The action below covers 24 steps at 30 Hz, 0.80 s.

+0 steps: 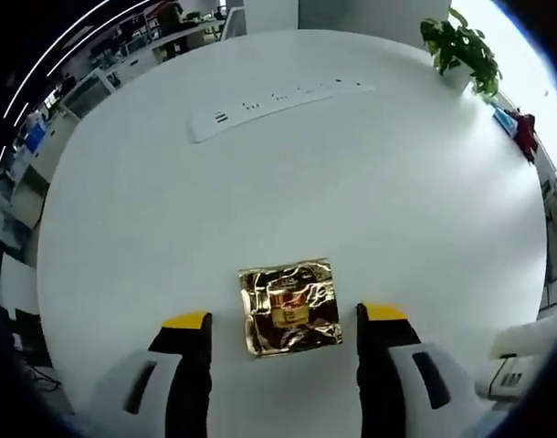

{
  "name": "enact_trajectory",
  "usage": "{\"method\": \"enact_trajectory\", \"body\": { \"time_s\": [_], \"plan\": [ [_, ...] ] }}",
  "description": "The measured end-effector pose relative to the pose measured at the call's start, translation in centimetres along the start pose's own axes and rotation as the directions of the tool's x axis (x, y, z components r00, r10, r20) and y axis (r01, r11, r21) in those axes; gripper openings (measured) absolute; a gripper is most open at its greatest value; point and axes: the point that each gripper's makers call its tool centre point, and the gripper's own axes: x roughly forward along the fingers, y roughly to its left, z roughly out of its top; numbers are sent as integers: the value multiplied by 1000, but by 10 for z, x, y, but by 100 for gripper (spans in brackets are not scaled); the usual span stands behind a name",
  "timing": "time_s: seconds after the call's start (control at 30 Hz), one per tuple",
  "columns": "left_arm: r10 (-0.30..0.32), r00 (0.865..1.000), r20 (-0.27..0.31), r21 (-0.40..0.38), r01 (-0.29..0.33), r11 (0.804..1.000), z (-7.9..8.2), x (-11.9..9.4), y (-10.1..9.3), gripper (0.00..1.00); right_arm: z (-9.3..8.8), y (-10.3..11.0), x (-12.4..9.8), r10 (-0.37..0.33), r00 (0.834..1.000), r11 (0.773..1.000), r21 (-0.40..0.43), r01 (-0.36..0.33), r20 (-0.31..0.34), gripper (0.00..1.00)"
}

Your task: Arrange the skincare products in the storage area until every visible bottle or jar stands upright without overlapping.

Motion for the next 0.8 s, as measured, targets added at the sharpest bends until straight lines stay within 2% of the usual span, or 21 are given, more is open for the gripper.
{"method": "enact_trajectory", "body": {
  "time_s": [0.1,0.13,0.37,0.67,0.73,0.8],
  "plan": [
    [-8,1000,2,39,8,999,0,-2,-3,37,0,0,0,-2,1000,1000,0,2,-1,77],
    [-8,1000,-1,39,8,999,-2,-4,-6,35,0,-1,0,-3,1000,1000,1,3,-1,77],
    [10,1000,14,49,-10,999,2,1,5,32,-1,-2,0,-7,1000,1000,4,7,0,77],
    [-5,999,42,-7,5,1000,1,-21,13,31,1,-3,0,-21,1000,1000,-7,21,3,76],
    [-5,999,47,-18,6,1000,1,-22,22,31,0,-3,0,-24,1000,1000,-18,24,1,76],
    [-5,999,50,-25,6,1000,-5,-32,21,31,1,-3,0,-26,1000,999,-21,26,6,76]
  ]
}}
